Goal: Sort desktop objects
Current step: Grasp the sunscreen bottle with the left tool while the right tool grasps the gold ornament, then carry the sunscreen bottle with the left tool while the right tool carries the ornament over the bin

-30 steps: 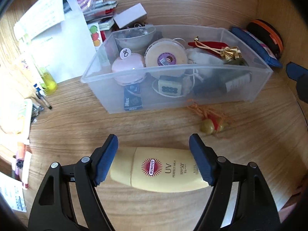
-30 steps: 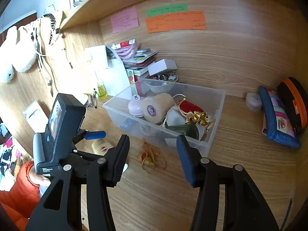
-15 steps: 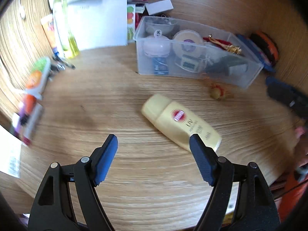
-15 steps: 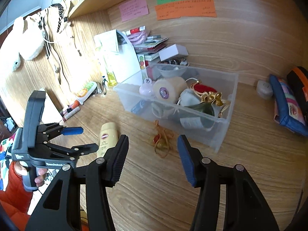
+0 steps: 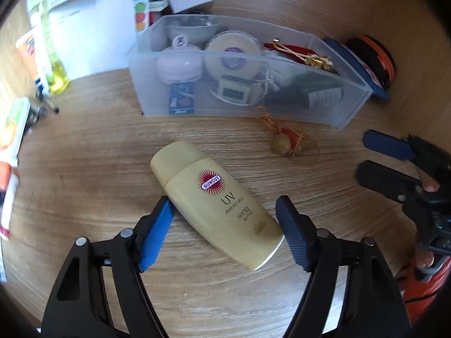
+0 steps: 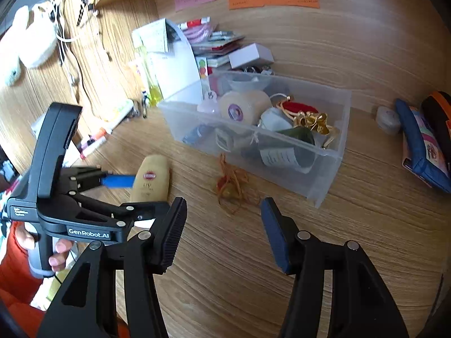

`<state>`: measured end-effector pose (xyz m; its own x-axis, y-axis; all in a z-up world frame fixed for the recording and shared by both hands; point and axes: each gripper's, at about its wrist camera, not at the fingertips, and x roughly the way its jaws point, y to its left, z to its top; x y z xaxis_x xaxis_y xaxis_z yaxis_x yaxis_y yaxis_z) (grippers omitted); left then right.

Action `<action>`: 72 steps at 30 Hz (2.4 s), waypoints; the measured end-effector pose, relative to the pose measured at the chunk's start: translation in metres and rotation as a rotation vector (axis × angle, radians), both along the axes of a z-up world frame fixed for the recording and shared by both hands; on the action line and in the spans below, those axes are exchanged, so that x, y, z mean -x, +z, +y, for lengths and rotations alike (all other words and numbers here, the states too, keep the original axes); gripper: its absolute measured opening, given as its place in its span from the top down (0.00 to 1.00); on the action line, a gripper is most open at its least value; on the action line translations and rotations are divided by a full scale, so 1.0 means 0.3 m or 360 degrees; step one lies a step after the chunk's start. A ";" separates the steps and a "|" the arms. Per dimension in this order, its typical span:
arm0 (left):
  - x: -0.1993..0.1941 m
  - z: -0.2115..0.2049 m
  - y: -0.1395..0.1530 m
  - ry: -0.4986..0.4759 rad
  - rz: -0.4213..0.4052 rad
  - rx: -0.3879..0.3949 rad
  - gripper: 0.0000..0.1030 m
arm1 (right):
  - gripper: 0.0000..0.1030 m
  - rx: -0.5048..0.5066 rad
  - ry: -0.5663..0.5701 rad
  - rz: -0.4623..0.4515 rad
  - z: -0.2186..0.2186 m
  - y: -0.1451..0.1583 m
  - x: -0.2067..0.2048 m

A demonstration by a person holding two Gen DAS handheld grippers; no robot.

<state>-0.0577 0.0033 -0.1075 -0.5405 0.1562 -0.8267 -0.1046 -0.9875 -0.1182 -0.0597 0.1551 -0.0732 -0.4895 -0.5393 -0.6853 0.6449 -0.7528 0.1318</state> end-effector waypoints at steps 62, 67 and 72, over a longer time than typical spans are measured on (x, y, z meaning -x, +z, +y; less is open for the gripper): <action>-0.016 -0.078 0.255 -0.0081 0.0425 -0.0023 0.75 | 0.81 -0.0021 0.0051 0.0098 -0.113 0.108 0.049; -0.029 -0.097 0.304 -0.0073 0.0490 -0.0047 0.75 | 0.81 0.0019 0.0021 0.0177 -0.084 0.185 0.029; -0.004 -0.139 0.362 -0.0054 0.0530 -0.0084 0.75 | 0.81 0.0080 -0.0044 0.0223 -0.031 0.246 0.042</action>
